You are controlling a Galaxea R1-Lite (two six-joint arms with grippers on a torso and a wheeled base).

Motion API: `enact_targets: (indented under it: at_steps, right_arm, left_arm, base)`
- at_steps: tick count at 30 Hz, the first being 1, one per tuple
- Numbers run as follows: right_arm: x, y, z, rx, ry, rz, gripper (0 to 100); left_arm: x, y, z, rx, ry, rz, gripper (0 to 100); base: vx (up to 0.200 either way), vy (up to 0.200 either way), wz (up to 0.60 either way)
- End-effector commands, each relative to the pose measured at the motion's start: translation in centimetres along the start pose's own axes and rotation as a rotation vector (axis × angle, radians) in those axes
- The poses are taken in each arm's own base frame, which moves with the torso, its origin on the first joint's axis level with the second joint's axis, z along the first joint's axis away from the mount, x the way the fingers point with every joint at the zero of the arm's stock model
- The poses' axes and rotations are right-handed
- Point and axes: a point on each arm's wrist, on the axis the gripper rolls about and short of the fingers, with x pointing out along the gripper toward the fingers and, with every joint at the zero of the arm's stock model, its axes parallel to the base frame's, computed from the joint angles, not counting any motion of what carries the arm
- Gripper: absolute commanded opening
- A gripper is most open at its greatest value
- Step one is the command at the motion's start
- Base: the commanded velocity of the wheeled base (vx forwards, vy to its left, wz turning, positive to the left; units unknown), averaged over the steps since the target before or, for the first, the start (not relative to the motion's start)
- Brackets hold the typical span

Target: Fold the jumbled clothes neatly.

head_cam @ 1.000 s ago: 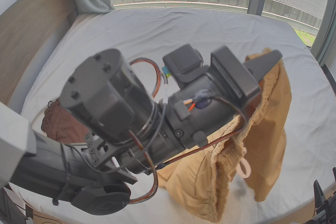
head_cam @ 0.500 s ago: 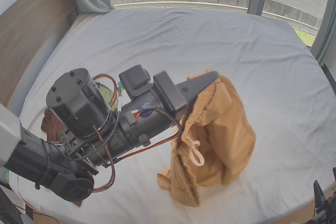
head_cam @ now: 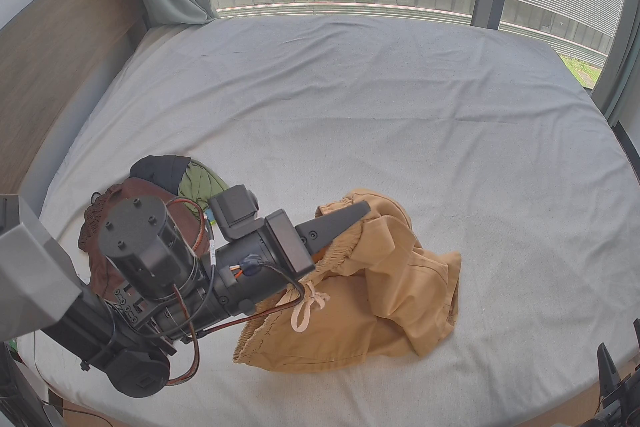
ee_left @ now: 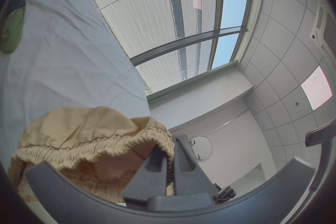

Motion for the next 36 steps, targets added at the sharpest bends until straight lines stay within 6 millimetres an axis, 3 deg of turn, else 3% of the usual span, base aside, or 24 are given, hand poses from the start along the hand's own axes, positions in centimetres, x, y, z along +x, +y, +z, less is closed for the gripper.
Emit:
enact_targets:
  at_steps: [1,6,10,15,22,28,36]
  right_arm:
    - [0.0,0.0,-0.5,-0.001,0.001,0.000,100]
    - [0.0,0.0,-0.5,-0.001,0.000,0.000,100]
    - [0.0,0.0,-0.5,-0.001,0.001,0.000,100]
    - [0.0,0.0,-0.5,-0.001,0.000,0.000,100]
    - [0.0,0.0,-0.5,-0.001,0.000,0.000,100]
    - [0.0,0.0,-0.5,-0.002,0.000,0.000,100]
    - [0.0,0.0,-0.5,-0.005,0.000,0.002,100]
  left_arm:
    - [-0.6,0.9,-0.3,-0.007,0.007,0.041,0]
    - [-1.3,1.2,-0.1,0.013,0.002,0.067,0]
    - [-3.5,2.7,0.0,0.099,0.008,0.163,0]
    - [-4.7,3.2,0.4,0.110,-0.005,0.205,0]
    - [-6.4,5.5,2.4,0.214,-0.059,0.310,0]
    - [-7.7,8.4,2.3,0.232,-0.036,0.426,0]
    - [-8.6,10.5,3.0,0.225,-0.053,0.494,0]
  base:
    - [0.000,0.000,0.00]
    - [0.000,0.000,0.00]
    - [0.000,0.000,0.00]
    - [0.000,0.000,0.00]
    - [0.000,0.000,0.00]
    - [0.000,0.000,0.00]
    - [0.000,0.000,0.00]
